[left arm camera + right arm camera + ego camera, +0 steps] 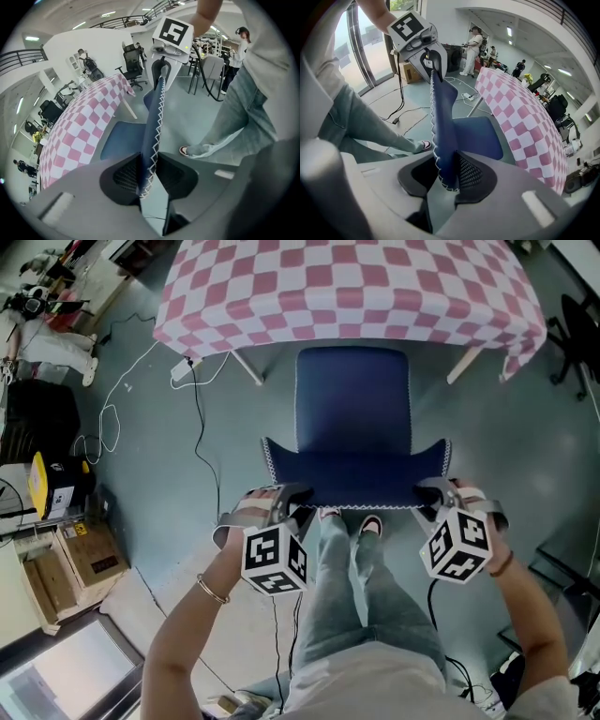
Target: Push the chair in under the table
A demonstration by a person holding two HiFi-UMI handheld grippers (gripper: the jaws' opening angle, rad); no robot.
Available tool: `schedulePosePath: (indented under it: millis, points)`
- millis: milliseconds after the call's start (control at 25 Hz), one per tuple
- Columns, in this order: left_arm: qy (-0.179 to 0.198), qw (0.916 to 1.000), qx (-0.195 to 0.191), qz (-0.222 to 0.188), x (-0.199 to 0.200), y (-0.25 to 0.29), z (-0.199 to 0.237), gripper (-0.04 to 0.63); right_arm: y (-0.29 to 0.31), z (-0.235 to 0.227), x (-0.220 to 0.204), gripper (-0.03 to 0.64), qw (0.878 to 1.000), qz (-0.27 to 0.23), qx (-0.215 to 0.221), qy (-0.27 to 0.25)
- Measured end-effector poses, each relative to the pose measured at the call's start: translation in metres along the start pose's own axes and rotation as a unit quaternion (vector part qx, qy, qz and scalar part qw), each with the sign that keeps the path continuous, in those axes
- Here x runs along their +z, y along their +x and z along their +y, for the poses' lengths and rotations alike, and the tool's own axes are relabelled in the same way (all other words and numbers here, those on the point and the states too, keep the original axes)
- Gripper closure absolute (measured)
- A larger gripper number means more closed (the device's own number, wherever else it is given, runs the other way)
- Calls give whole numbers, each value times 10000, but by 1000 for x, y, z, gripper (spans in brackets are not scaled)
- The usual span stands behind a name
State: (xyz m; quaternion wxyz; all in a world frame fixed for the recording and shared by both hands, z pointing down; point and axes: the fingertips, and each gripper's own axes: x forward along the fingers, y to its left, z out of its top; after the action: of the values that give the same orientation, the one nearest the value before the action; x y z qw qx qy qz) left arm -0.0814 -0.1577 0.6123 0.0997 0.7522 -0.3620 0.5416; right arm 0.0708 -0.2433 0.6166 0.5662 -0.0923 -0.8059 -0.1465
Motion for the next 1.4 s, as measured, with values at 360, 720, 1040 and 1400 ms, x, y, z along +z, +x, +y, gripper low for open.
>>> schedulePosePath:
  millis: [360,720,1040,1400]
  points:
    - [-389,9992,39,91,-1,0,2,508,-1,-3,2,523,9988,-178,-327,322]
    - [-830,9962,59,241,-1,3,8,495,0,-8,2,522,9983,-243,-331,415]
    - [-936,9950,303,152,14,20,43,495,7,-59,-3,520,9955,-178,-726,590]
    - [-1139,9924,443,156,24,36,86,495,17,-114,1,517,9952,-304,-793,493]
